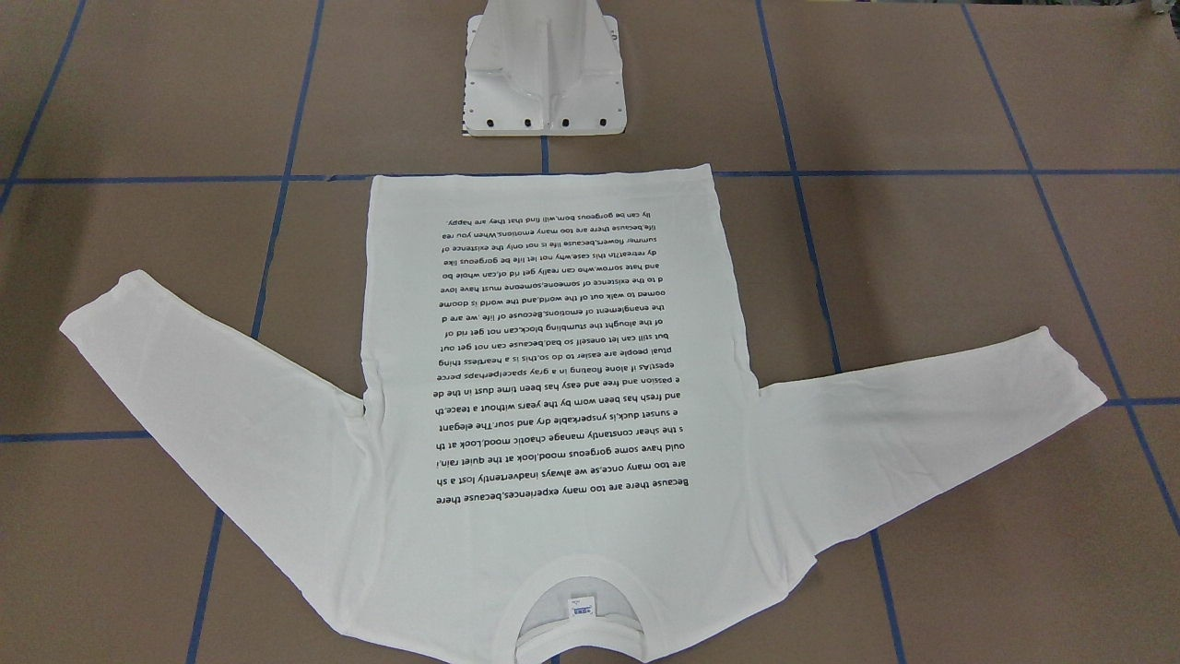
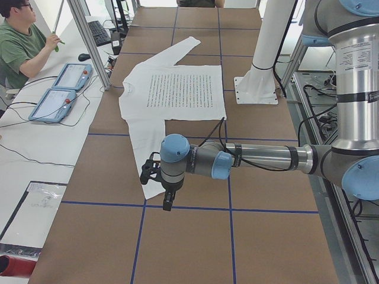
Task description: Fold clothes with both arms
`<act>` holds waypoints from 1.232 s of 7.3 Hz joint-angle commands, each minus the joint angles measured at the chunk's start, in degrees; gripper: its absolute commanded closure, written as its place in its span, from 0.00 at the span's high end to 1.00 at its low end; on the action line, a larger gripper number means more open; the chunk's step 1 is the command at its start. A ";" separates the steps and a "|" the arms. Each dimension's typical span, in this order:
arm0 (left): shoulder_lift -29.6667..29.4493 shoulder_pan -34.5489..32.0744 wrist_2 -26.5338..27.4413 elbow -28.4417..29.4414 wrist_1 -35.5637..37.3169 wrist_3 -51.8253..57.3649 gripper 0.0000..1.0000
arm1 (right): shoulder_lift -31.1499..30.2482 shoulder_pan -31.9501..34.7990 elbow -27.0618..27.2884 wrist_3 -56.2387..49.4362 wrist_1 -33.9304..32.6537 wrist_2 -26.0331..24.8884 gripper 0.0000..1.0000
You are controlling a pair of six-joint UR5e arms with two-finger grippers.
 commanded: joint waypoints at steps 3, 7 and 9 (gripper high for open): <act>-0.04 0.00 -0.06 -0.01 -0.09 0.27 1.00 | 0.02 -0.02 -0.22 0.05 0.00 -0.08 1.00; -3.73 0.09 -0.40 0.52 -3.69 -0.09 1.00 | 0.72 -8.75 -1.00 10.77 14.97 -2.61 1.00; -4.09 0.26 -0.50 0.87 -4.48 0.09 1.00 | 2.39 -16.88 -3.02 25.47 22.31 -5.80 1.00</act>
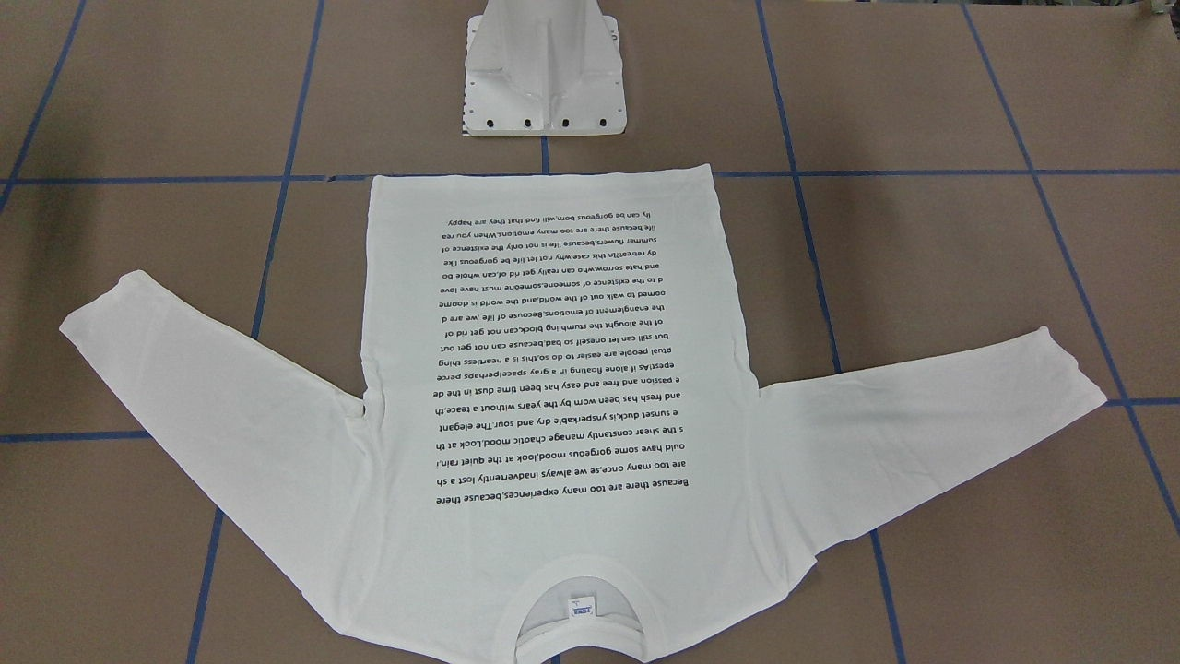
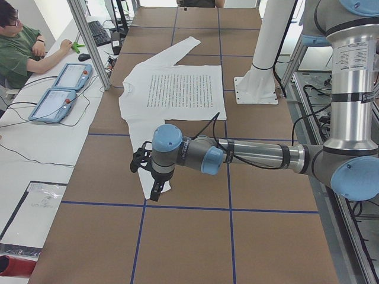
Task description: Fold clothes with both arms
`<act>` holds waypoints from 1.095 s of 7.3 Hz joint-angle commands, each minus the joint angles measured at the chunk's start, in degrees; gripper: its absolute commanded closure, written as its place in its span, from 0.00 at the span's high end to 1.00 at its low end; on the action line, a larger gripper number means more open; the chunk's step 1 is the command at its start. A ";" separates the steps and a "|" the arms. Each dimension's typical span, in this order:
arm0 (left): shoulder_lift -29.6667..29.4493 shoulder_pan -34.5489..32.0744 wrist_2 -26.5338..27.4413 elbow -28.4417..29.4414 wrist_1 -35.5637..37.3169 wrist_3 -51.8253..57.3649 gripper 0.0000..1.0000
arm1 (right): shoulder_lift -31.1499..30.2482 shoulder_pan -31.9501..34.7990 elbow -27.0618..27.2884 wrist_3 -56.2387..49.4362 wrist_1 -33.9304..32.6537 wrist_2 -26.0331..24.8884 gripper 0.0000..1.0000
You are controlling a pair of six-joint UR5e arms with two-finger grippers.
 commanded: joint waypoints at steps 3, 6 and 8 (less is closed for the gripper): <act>-0.21 0.18 -0.04 0.25 -3.71 -0.09 1.00 | -0.18 -13.43 -12.44 19.28 32.54 -1.08 1.00; -0.29 0.18 0.05 0.43 -4.79 0.17 1.00 | -1.23 -18.11 -11.61 27.31 36.25 -1.69 1.00; -0.29 0.18 0.05 0.51 -4.87 0.26 1.00 | -3.17 -21.27 -7.41 27.95 31.72 -1.78 1.00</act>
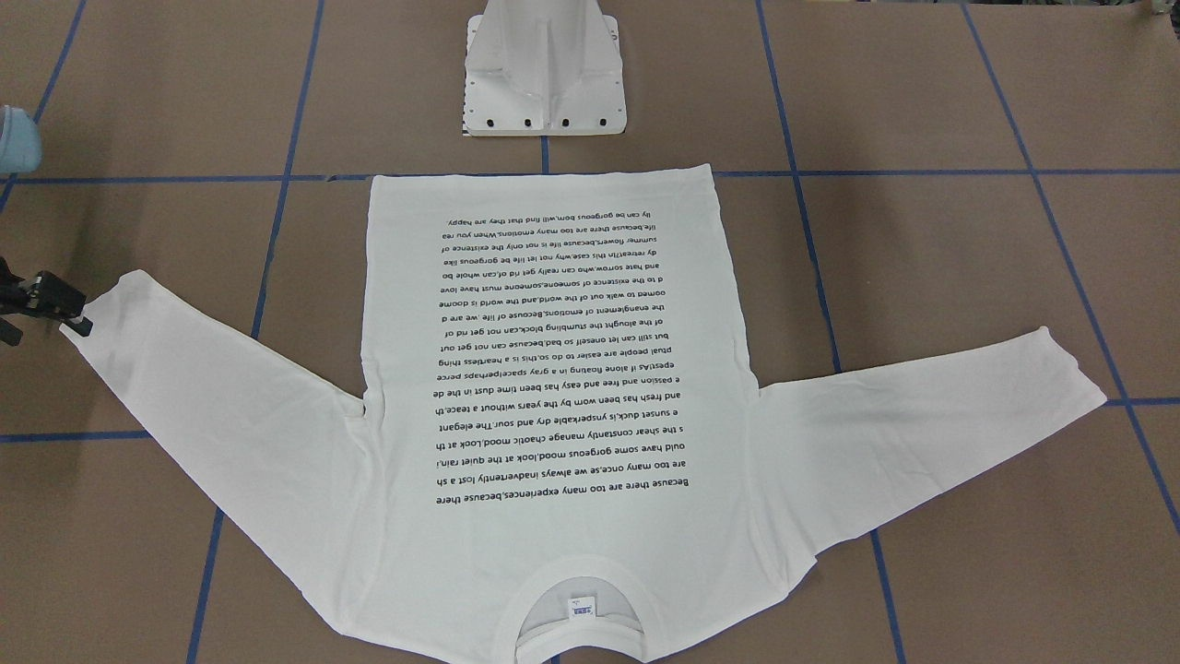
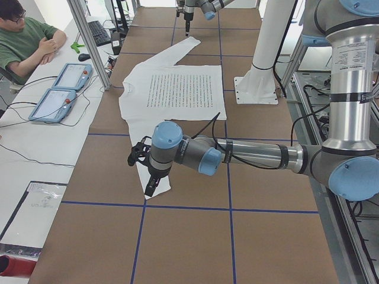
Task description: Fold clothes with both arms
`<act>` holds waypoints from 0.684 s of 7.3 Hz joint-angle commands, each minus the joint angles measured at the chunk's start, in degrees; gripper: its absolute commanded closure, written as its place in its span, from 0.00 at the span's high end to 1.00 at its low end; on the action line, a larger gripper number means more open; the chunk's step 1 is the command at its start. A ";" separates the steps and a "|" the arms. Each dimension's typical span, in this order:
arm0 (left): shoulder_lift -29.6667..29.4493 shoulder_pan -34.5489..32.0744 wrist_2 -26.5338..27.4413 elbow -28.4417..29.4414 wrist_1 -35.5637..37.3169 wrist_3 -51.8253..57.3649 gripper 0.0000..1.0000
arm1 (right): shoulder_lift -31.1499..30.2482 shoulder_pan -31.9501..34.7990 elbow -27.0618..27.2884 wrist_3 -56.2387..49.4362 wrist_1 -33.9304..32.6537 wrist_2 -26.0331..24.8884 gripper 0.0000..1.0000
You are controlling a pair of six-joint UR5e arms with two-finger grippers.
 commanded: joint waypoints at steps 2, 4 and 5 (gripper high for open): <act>0.00 0.00 -0.08 0.03 -0.10 0.04 1.00 | -0.98 -5.40 7.47 -0.13 -13.41 -1.98 1.00; 0.00 0.00 -0.08 -0.06 -0.10 -0.04 1.00 | -0.90 -5.59 6.69 -0.32 -13.70 -3.14 1.00; 0.00 0.00 -0.08 -0.06 -0.19 -0.05 1.00 | -0.72 -5.59 5.99 -0.49 -13.79 -3.23 1.00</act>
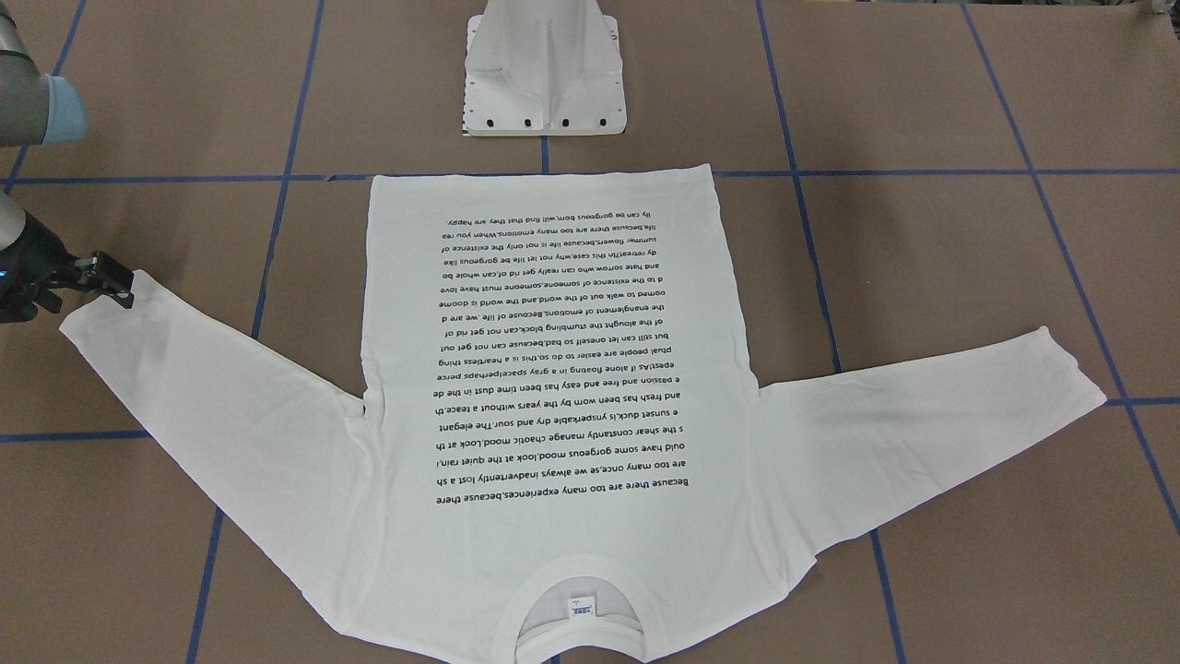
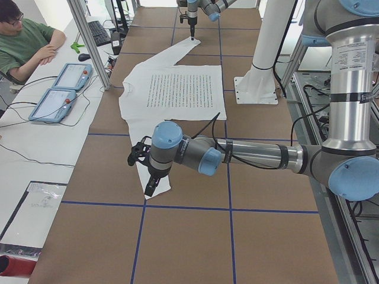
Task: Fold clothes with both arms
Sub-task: 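Reach the right gripper to the cuff of the sleeve nearest it and grasp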
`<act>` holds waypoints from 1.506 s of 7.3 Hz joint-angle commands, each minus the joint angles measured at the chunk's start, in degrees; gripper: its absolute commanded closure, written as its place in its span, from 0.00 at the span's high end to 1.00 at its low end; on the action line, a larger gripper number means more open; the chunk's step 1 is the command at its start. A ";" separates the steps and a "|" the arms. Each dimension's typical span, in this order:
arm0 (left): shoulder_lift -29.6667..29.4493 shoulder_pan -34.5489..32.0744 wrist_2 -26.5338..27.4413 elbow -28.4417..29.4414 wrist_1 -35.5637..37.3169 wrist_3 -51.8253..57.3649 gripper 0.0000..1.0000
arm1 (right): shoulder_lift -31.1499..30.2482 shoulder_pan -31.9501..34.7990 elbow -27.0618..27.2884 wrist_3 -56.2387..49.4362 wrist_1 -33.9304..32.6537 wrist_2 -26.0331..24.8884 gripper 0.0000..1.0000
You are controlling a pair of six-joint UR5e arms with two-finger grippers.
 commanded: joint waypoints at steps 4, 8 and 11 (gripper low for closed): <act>0.00 -0.09 -0.01 -0.13 -0.07 0.05 1.00 | 0.42 -0.11 -2.25 -0.19 -0.45 -1.01 0.97; 0.18 -0.09 -0.01 -0.04 -1.47 -0.03 1.00 | 0.51 -0.11 -2.69 -0.19 -0.45 -0.92 0.66; 0.09 -0.09 -0.09 -0.04 -1.47 -0.47 1.00 | 0.60 0.24 -2.51 -0.19 -0.45 -0.74 0.27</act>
